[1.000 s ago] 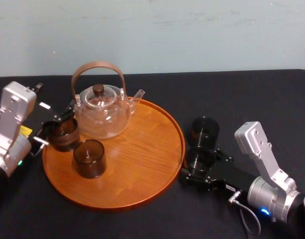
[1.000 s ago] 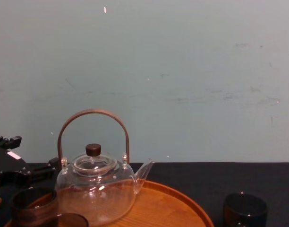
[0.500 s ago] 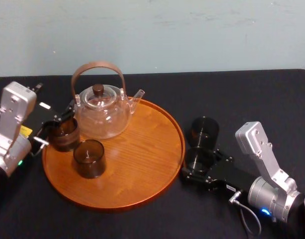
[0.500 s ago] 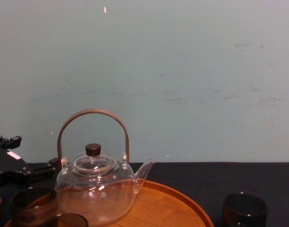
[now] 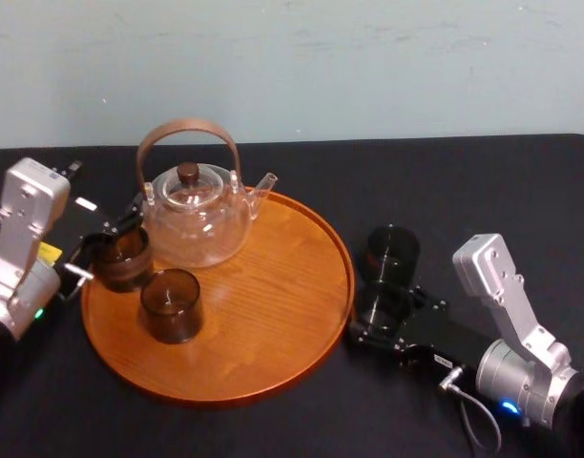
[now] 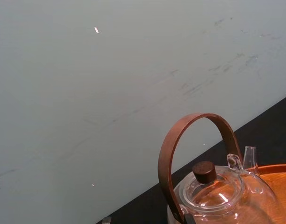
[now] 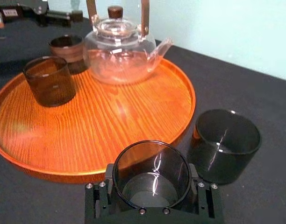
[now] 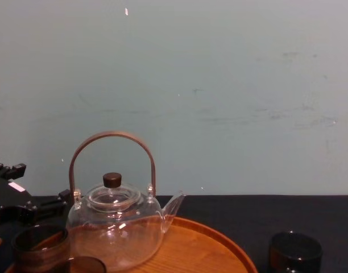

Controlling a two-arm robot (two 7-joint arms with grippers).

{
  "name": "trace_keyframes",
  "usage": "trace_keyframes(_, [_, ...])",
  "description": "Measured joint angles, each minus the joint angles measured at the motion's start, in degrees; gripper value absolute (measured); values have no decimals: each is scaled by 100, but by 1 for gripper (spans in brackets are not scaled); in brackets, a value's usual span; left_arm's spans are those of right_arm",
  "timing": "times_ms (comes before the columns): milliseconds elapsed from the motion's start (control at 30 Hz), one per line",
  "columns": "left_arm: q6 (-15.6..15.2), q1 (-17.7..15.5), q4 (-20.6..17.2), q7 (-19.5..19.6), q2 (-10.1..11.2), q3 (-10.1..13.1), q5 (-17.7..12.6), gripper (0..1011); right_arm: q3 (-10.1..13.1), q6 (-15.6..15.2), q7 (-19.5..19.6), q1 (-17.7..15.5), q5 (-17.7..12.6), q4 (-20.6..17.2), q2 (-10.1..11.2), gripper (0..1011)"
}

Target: Pick up the glass from the table and place it on the tray.

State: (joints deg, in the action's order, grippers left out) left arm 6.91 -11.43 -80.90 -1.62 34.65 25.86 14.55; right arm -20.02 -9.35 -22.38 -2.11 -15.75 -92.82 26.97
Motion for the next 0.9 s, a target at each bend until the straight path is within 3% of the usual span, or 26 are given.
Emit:
trace_keyframes(267, [0,0,0,0,0,0,0,1001,-35,120,-88,-84,-34,-289,61,904])
trace_keyframes(467, [0,0,0,0,0,0,0,1001,-203,171,-200,-115,-31,-551,102,905])
trace_keyframes(700, [0,0,0,0,0,0,0,1001,-422,167,-286,-1,16,-603,56,904])
trace_keyframes(900, [0,0,0,0,0,0,0,1001,-652,132,-343,247,58,-472,-108,905])
